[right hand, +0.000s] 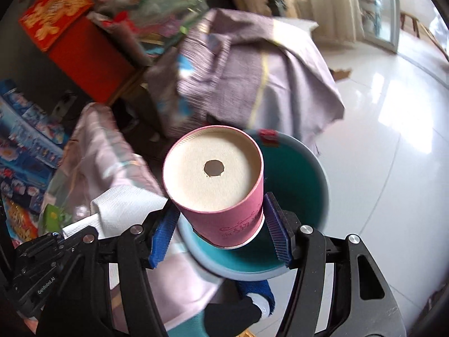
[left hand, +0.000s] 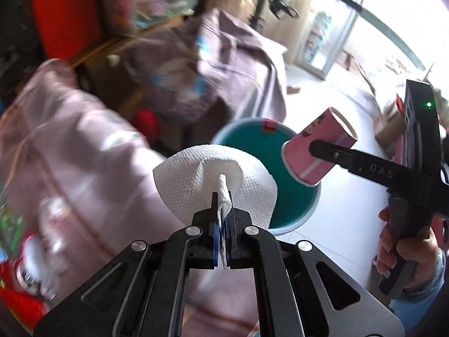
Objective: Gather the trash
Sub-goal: 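Carry the cup and paper towel over the teal bin with both tools, then open both tools to drop the cup and towel into the bin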
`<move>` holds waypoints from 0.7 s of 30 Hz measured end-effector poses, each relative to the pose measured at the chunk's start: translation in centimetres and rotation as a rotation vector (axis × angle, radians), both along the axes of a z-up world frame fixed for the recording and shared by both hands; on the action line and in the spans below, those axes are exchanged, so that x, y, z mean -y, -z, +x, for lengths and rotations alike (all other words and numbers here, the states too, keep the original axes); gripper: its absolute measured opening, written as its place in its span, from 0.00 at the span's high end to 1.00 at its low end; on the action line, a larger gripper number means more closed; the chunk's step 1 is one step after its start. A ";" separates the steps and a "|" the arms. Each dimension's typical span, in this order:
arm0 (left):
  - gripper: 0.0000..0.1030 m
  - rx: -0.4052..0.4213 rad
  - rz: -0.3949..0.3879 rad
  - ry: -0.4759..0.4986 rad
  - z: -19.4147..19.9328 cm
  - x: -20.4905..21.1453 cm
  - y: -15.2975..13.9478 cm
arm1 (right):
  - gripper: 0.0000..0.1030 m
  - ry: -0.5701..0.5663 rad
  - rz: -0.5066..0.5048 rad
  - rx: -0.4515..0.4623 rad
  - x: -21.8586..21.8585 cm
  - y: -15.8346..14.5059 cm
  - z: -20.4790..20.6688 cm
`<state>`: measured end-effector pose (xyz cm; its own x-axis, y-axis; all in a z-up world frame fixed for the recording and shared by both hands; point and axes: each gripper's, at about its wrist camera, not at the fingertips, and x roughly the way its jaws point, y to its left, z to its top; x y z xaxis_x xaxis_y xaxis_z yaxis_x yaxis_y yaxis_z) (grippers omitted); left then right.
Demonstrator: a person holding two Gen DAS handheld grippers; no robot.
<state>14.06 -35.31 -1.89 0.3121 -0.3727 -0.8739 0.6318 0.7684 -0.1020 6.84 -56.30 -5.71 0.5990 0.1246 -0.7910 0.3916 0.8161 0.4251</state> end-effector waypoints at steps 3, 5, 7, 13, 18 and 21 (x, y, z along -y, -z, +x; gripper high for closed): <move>0.96 -0.046 0.017 0.030 1.3 2.5 2.1 | 0.43 0.008 0.008 -0.046 0.9 1.8 0.6; 0.96 -0.067 0.028 0.044 1.8 3.8 3.3 | 0.43 0.009 0.024 -0.069 1.4 2.7 0.9; 0.93 -0.099 0.046 0.062 2.5 5.1 4.5 | 0.41 0.006 0.062 -0.102 1.7 3.5 1.1; 0.53 -0.083 0.048 0.049 3.1 5.6 5.2 | 0.30 0.039 0.064 -0.125 3.2 3.9 1.0; 0.32 -0.058 0.032 0.020 3.0 4.8 4.3 | 0.23 0.079 0.054 -0.130 4.0 3.5 0.8; 0.20 -0.040 0.027 0.003 2.7 4.0 3.8 | 0.23 0.075 0.045 -0.143 3.9 3.5 0.8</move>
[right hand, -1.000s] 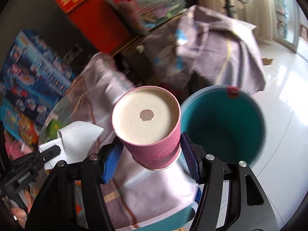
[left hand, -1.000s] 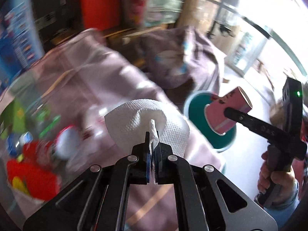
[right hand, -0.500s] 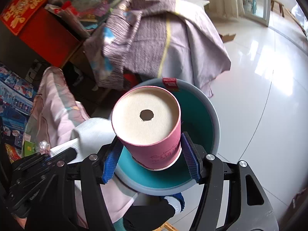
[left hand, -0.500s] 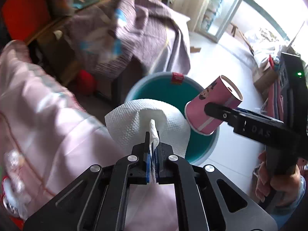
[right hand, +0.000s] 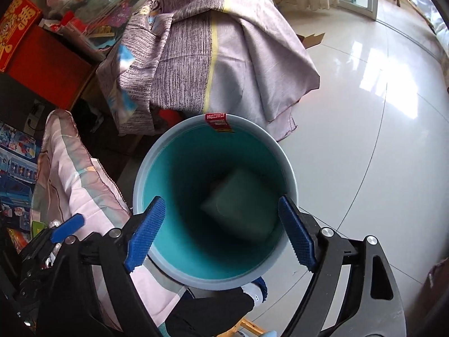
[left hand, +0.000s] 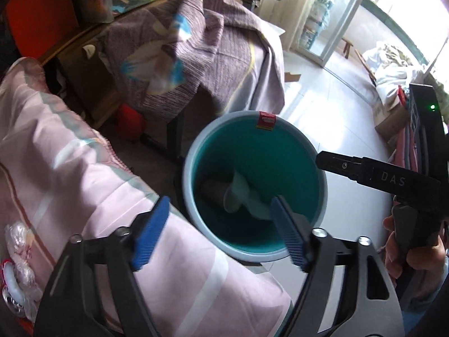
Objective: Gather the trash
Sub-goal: 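Open both tools to drop the cup and towel into the bin, then return both tools to the table toward the red can and medicine box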
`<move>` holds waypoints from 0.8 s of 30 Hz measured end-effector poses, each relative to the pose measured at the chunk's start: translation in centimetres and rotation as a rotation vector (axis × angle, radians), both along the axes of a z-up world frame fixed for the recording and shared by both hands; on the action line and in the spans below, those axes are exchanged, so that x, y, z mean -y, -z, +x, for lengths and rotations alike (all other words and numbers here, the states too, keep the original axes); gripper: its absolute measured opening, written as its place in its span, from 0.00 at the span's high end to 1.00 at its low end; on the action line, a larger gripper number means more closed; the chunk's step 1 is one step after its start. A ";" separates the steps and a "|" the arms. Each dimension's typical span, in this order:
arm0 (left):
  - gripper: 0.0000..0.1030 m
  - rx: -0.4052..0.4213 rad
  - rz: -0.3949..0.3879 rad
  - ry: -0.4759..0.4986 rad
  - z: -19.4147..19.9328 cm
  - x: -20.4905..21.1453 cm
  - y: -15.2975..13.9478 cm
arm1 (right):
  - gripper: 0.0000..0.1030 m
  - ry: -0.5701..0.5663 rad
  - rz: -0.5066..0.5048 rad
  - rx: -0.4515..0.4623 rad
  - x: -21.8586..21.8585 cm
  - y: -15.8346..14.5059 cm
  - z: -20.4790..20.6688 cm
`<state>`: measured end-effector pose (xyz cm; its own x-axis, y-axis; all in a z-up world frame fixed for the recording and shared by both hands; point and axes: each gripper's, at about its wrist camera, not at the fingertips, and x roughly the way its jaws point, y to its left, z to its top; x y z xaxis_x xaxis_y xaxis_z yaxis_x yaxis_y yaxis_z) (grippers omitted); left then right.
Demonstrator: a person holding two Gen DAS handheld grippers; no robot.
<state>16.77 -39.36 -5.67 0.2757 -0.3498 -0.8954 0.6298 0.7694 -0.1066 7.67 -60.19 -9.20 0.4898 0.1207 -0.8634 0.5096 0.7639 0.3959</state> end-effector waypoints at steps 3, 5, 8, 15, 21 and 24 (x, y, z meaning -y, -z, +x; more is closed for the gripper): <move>0.17 0.005 -0.009 -0.017 -0.4 -0.9 -0.5 | 0.23 -0.010 -0.003 -0.009 -0.6 -0.3 -0.1; 0.14 0.003 -0.017 -0.028 -0.7 -1.7 -0.9 | 0.22 -0.009 -0.003 -0.009 -1.0 -0.4 -0.2; 0.11 0.015 -0.024 -0.051 -1.4 -3.3 -1.6 | 0.20 -0.006 -0.006 -0.002 -1.8 -0.9 -0.4; 0.08 0.037 -0.050 -0.112 -3.2 -8.2 -3.0 | 0.20 -0.047 -0.015 0.019 -5.5 -2.3 -1.0; 0.07 0.043 -0.055 -0.161 -4.4 -13.1 -3.6 | 0.20 -0.093 -0.028 0.047 -9.9 -4.0 -1.5; 0.07 0.049 -0.058 -0.198 -5.0 -16.1 -3.9 | 0.20 -0.139 -0.037 0.046 -12.7 -4.8 -1.2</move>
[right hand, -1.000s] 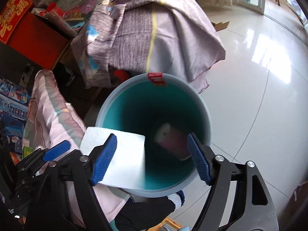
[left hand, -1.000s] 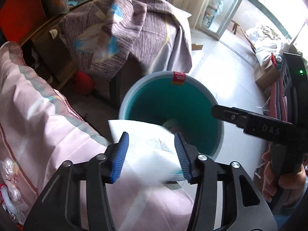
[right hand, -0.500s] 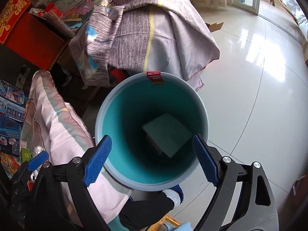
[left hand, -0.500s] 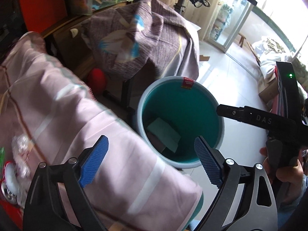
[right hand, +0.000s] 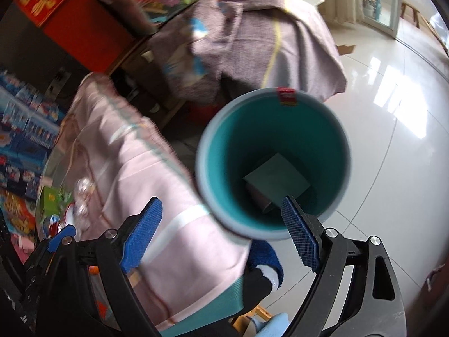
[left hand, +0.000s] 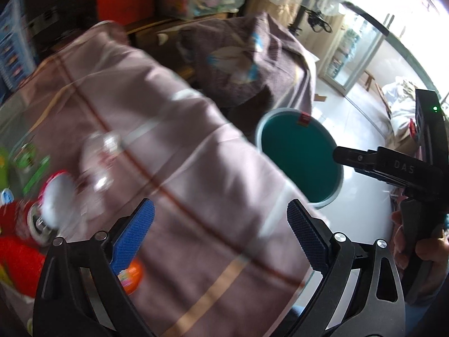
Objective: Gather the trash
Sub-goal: 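Return both tools to the table toward the red can and medicine box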
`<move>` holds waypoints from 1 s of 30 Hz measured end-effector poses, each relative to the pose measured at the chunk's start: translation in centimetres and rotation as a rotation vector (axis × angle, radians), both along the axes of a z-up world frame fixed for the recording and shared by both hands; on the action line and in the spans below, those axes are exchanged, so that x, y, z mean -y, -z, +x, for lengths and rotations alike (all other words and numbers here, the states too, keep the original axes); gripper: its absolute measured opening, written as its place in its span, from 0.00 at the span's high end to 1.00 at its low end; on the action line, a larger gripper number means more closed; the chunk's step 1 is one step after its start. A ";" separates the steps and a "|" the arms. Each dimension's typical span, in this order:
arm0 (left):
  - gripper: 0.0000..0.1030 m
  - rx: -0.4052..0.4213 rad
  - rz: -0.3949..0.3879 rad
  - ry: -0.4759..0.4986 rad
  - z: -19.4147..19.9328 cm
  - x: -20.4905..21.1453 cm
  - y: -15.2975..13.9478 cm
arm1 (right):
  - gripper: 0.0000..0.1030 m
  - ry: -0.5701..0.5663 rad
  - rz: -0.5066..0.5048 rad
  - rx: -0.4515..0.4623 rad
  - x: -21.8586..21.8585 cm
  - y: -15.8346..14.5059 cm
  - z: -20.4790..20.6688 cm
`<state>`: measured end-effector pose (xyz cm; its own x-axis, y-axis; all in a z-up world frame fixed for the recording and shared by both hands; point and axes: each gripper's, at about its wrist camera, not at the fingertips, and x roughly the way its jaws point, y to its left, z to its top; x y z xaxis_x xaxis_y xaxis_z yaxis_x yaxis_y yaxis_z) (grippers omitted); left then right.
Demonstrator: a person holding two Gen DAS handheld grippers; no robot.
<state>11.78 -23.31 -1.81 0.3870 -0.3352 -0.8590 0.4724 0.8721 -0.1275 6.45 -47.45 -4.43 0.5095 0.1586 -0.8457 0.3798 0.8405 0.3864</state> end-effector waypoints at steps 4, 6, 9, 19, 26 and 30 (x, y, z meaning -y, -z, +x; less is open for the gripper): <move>0.07 0.014 -0.014 -0.068 -0.4 -4.5 -0.7 | 0.20 -0.070 -0.022 -0.004 -3.7 -0.8 0.8; 0.06 0.015 -0.017 -0.102 -0.5 -6.7 -0.9 | 0.20 -0.112 -0.032 -0.002 -6.1 -1.1 1.4; 0.06 0.020 -0.022 -0.160 -0.8 -10.5 -1.4 | 0.20 -0.174 -0.046 -0.003 -9.5 -1.5 2.0; 0.06 0.036 -0.004 -0.336 -2.9 -24.1 -2.2 | 0.20 -0.488 -0.106 -0.024 -23.7 -2.1 4.2; 0.06 0.034 0.008 -0.479 -4.9 -33.7 -1.5 | 0.20 -0.761 -0.133 -0.014 -35.4 -3.0 6.5; 0.06 -0.012 -0.028 -0.553 -5.3 -37.9 -0.3 | 0.20 -0.875 -0.121 -0.014 -40.3 -2.8 7.5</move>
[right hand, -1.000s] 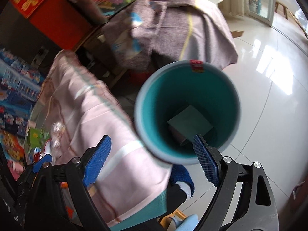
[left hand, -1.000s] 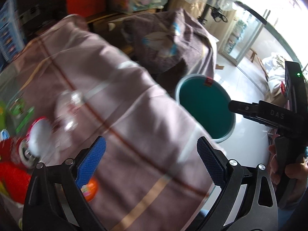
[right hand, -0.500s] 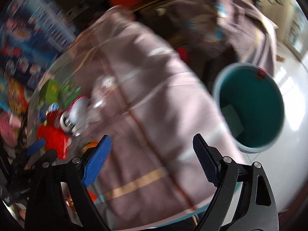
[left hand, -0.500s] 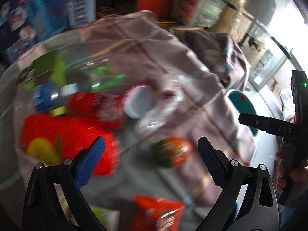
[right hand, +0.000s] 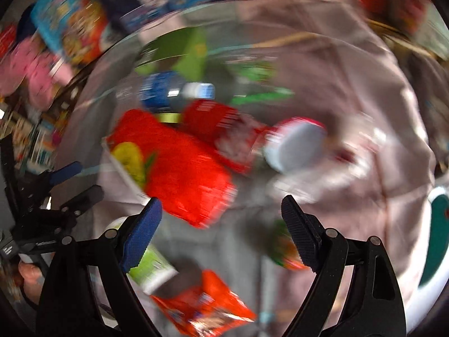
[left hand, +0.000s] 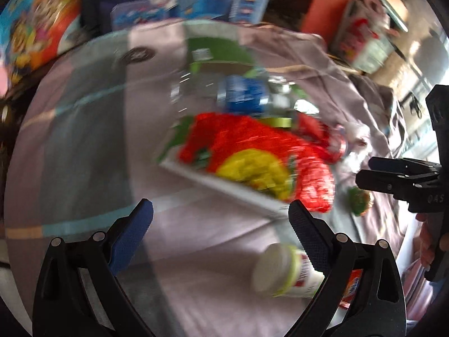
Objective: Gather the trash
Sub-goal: 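Return both tools to the table toward the red can and medicine box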
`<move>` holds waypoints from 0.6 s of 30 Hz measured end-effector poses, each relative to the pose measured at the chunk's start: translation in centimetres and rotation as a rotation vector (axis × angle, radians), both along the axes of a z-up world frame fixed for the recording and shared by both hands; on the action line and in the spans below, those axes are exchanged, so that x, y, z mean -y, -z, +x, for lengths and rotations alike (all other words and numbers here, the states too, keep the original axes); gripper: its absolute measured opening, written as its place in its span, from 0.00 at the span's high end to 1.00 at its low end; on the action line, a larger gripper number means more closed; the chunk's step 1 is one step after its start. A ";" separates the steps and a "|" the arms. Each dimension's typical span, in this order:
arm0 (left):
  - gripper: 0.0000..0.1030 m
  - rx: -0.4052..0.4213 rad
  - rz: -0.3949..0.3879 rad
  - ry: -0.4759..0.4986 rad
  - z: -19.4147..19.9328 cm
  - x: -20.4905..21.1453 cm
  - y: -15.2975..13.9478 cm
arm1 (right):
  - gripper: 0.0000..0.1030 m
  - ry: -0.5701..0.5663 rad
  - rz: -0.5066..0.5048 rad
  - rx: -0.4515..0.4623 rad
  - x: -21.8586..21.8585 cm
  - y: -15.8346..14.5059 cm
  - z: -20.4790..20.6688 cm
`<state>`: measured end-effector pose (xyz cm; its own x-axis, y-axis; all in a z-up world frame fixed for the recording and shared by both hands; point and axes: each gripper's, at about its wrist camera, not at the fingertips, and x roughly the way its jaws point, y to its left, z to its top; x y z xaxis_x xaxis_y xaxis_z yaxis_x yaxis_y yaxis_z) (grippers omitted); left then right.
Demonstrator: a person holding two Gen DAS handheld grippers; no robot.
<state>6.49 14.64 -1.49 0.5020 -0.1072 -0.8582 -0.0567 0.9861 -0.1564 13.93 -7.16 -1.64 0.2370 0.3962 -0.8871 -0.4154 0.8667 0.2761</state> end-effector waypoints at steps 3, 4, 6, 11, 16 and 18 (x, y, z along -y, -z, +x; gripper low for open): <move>0.06 -0.015 -0.023 -0.035 -0.2 -1.8 0.7 | 0.20 -0.075 0.004 -0.012 -3.5 0.5 0.8; 0.06 -0.019 -0.029 -0.046 -0.3 -2.4 0.9 | 0.20 -0.092 -0.002 -0.010 -4.1 0.6 0.9; 0.06 -0.029 -0.037 -0.059 -0.5 -3.1 1.4 | 0.20 -0.114 -0.022 -0.014 -5.4 1.1 1.3; 0.06 -0.050 -0.055 -0.069 -0.4 -3.6 2.2 | 0.20 -0.131 -0.051 -0.028 -6.8 2.2 2.3; 0.06 -0.055 -0.059 -0.048 0.4 -3.0 2.5 | 0.20 -0.110 -0.018 0.027 -5.3 -0.1 3.0; 0.06 -0.057 -0.057 -0.035 1.0 -2.4 2.8 | 0.20 -0.108 -0.037 0.068 -4.3 -0.8 3.7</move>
